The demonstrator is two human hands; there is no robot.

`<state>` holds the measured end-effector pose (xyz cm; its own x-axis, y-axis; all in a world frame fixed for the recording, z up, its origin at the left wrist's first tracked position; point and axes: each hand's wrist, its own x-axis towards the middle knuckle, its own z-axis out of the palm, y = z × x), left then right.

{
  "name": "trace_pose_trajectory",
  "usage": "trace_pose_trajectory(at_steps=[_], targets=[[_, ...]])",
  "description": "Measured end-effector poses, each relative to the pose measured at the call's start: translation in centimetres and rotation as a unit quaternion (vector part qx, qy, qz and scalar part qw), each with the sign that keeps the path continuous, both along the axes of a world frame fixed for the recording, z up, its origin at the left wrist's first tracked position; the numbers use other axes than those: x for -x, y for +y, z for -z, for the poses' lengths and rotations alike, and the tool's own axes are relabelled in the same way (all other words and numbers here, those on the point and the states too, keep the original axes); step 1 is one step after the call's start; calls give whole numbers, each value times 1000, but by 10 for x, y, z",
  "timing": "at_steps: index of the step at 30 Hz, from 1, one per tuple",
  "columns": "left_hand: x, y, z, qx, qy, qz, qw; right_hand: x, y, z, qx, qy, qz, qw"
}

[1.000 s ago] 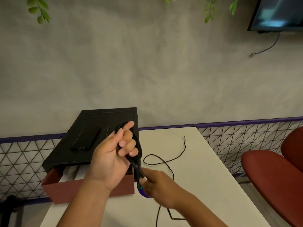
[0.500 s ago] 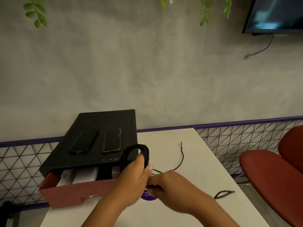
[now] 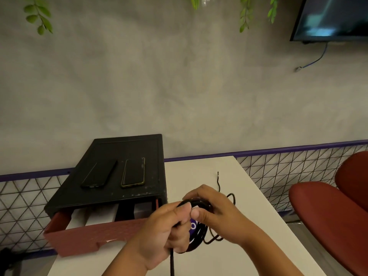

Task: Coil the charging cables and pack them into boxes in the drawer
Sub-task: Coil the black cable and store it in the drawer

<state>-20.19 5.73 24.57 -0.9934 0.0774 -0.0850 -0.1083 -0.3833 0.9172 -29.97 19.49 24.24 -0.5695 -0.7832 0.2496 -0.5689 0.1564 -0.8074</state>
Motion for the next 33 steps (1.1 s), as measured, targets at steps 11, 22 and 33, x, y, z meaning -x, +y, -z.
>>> trace_pose_trajectory(at_steps=[11, 22, 33], targets=[[4, -9, 6, -126, -11, -30, 991, -11, -13, 4, -38, 37, 90, 994], [10, -55, 25, -332, 97, 59, 937, 19, 11, 15, -80, 39, 93, 992], [-8, -117, 22, -265, 184, 102, 941, 66, 40, 52, -90, 134, 272, 949]])
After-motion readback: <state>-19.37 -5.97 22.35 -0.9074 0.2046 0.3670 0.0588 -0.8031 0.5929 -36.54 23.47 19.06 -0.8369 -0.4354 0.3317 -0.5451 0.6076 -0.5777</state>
